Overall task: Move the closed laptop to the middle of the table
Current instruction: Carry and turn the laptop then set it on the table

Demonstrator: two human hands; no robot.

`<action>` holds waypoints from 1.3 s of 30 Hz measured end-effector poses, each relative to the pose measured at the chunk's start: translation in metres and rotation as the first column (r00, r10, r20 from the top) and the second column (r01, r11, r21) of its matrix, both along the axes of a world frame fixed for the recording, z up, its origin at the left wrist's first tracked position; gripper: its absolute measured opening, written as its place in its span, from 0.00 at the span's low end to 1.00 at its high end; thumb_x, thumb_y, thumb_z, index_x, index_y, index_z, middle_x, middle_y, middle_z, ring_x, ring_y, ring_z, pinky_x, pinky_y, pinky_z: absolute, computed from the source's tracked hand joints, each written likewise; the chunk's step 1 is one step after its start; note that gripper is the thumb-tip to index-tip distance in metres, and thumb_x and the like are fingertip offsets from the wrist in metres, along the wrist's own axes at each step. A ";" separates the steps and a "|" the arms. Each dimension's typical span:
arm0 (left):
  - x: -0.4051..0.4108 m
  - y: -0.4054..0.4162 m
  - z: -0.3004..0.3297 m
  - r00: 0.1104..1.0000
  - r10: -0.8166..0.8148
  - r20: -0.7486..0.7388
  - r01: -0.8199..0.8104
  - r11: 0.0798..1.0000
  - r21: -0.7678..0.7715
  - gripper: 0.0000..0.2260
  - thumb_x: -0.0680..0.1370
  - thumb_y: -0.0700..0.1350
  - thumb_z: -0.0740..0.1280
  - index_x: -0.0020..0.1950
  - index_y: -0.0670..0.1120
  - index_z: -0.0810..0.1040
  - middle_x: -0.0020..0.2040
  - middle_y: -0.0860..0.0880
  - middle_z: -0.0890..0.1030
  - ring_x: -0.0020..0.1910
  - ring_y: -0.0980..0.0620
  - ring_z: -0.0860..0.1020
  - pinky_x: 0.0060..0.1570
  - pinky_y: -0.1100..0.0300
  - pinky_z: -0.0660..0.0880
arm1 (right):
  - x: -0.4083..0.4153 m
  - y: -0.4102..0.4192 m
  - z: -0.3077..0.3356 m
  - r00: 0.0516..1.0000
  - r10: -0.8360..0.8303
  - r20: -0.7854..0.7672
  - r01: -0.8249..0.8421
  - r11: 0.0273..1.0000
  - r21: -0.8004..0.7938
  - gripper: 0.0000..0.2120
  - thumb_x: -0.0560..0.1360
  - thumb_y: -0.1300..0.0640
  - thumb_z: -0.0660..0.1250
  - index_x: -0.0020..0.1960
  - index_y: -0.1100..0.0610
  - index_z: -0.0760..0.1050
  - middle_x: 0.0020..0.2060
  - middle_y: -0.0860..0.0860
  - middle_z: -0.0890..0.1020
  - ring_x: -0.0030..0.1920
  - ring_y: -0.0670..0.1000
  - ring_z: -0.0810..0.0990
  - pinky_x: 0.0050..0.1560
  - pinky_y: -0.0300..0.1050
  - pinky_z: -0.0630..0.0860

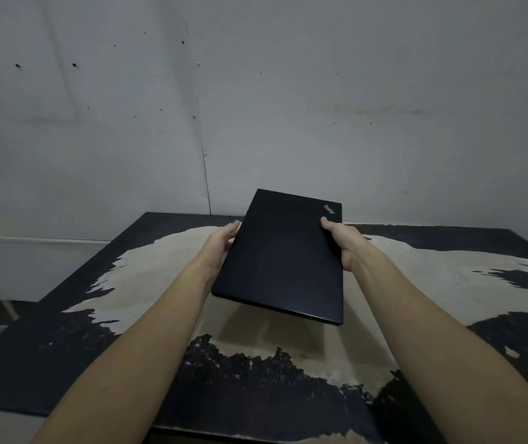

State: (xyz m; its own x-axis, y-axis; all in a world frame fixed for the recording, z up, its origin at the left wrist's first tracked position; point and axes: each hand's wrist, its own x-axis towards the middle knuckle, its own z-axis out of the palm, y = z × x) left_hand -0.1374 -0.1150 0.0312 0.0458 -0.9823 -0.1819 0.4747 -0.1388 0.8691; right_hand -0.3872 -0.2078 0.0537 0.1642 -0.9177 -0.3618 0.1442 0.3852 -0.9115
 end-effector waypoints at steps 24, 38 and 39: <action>-0.060 -0.010 0.004 0.915 0.400 -0.055 -0.401 0.882 -0.248 0.19 0.83 0.40 0.66 0.73 0.48 0.70 0.67 0.45 0.80 0.61 0.43 0.81 0.58 0.41 0.81 | 0.025 0.020 0.003 0.705 -0.558 0.437 0.602 0.797 0.046 0.24 0.79 0.53 0.67 0.74 0.53 0.66 0.62 0.52 0.81 0.54 0.55 0.84 0.51 0.55 0.84; -0.001 0.000 0.025 0.936 0.352 -0.022 -0.346 0.902 -0.259 0.10 0.81 0.40 0.66 0.60 0.50 0.81 0.56 0.45 0.87 0.48 0.46 0.87 0.39 0.52 0.83 | -0.071 0.000 -0.009 0.888 0.091 0.451 -0.054 0.994 -0.095 0.37 0.76 0.31 0.63 0.61 0.64 0.80 0.56 0.61 0.86 0.56 0.61 0.85 0.51 0.56 0.83; 0.002 0.001 0.024 0.940 0.340 -0.019 -0.334 0.909 -0.248 0.10 0.81 0.41 0.66 0.60 0.51 0.81 0.54 0.46 0.88 0.48 0.46 0.87 0.38 0.52 0.83 | -0.075 -0.001 -0.005 0.907 0.098 0.410 -0.067 0.994 -0.088 0.35 0.75 0.32 0.64 0.60 0.64 0.81 0.56 0.60 0.86 0.55 0.60 0.86 0.49 0.54 0.84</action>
